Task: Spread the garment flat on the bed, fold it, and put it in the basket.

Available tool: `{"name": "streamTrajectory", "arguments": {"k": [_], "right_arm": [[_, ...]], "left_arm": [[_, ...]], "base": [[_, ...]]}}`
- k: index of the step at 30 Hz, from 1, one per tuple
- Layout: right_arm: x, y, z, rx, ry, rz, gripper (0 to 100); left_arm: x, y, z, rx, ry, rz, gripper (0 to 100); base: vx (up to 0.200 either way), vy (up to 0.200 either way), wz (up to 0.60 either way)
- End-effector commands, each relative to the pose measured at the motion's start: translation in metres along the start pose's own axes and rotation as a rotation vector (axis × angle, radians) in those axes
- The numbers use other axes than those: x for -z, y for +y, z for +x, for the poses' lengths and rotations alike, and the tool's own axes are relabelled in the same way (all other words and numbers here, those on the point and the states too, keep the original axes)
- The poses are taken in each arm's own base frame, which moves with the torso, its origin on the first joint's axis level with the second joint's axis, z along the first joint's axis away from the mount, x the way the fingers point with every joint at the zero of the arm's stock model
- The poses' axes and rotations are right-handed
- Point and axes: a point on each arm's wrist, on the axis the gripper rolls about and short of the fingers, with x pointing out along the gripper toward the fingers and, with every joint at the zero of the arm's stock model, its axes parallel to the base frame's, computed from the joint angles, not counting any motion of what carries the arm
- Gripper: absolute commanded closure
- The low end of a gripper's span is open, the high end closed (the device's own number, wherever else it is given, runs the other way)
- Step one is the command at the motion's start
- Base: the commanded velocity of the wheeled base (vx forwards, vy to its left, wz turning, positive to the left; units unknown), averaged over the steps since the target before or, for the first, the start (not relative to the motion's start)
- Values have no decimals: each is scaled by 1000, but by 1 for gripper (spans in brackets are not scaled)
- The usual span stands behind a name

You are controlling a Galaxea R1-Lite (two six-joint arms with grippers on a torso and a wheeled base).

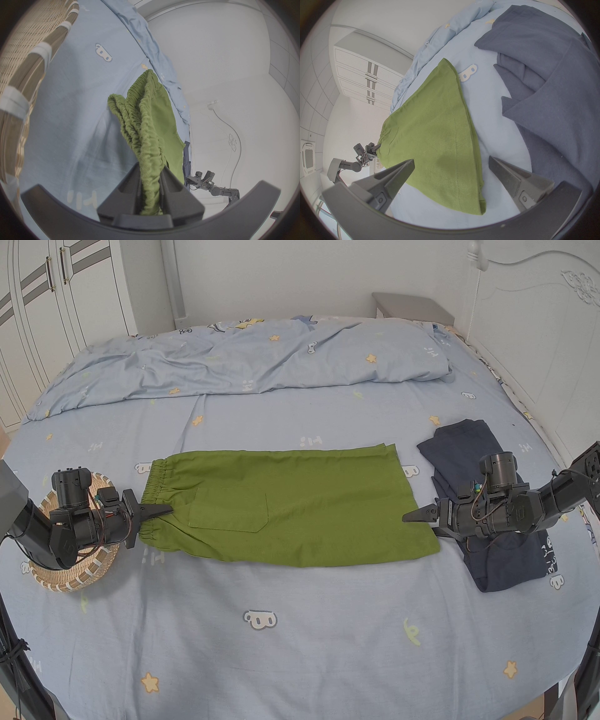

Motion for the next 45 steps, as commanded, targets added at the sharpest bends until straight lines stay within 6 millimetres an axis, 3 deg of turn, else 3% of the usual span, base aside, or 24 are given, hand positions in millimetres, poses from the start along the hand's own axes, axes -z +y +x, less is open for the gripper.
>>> {"name": "streamTrajectory", "arguments": {"k": [1, 7, 8, 24, 30, 32, 37, 45], "right_arm": [[4, -6, 8, 4, 24, 20, 0], [13, -4, 26, -42, 85, 24, 0], [12, -4, 28, -54, 88, 23, 100], [1, -7, 19, -94, 75, 74, 100], [-5, 26, -26, -108, 42, 46, 100], [0, 35, -41, -101, 59, 54, 100], [13, 36, -53, -80, 99, 83, 100], [82, 20, -81, -23, 218, 103, 100]], "left_arm": [[1, -1, 0, 1, 1, 1, 100], [1, -2, 0, 2, 1, 2, 100], [1, -2, -1, 3, 1, 3, 100], [0, -4, -3, 4, -2, 3, 100], [0, -12, -9, -4, 9, -7, 100], [5, -13, -12, -26, 34, -11, 100], [20, -14, -22, -71, 107, 23, 100], [57, -25, -61, -130, 180, 53, 100]], "base": [[0, 0, 0], [0, 0, 0], [0, 0, 0], [0, 0, 0], [0, 0, 0], [0, 0, 0], [0, 0, 0], [0, 0, 0]]}}
